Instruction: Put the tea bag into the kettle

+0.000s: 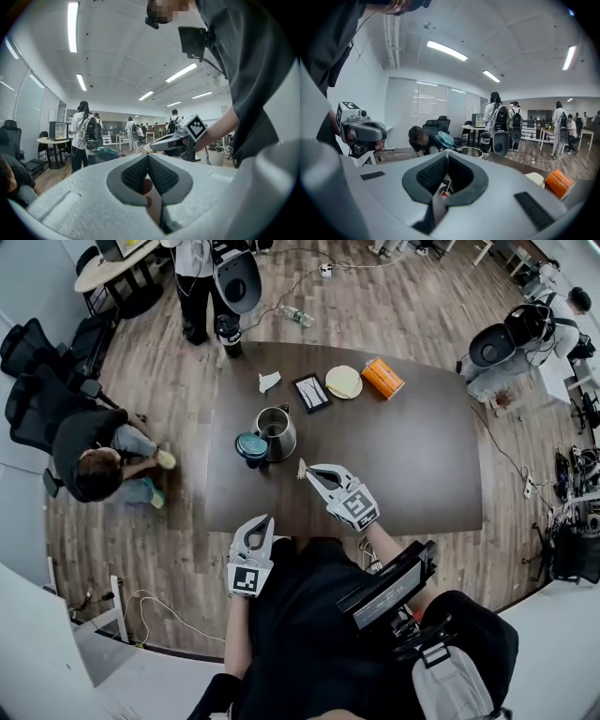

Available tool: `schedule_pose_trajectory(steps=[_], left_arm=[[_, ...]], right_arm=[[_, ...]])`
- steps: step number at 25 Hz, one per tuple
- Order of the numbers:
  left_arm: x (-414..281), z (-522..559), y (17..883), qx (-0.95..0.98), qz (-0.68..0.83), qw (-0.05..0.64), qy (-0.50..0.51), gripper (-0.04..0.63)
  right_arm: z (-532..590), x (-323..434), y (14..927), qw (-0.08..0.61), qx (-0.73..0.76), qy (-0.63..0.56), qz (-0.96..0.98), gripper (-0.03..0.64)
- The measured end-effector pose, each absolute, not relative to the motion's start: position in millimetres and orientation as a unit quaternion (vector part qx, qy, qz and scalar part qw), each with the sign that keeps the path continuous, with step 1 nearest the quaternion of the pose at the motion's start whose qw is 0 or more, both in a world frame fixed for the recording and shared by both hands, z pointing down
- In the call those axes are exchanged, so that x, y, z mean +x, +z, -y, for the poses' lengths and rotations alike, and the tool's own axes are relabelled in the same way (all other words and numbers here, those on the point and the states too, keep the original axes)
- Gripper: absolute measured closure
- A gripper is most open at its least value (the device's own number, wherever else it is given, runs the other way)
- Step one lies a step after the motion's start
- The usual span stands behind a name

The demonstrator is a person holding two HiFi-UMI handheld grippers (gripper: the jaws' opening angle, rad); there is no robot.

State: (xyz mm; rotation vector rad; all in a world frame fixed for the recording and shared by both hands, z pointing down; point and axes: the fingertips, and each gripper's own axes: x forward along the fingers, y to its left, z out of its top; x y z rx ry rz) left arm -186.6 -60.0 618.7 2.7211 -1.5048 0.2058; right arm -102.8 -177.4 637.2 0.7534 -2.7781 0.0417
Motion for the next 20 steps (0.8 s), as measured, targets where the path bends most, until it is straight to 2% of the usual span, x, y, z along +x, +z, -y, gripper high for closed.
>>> schedule_pose_trajectory(steps=[20], left_arm=[[-206, 70, 621, 0.873, 0.484, -0.001, 0.064, 0.595]], right_arm=[[223, -100, 648, 0.154, 0.281, 0.007, 0.947, 0.609]])
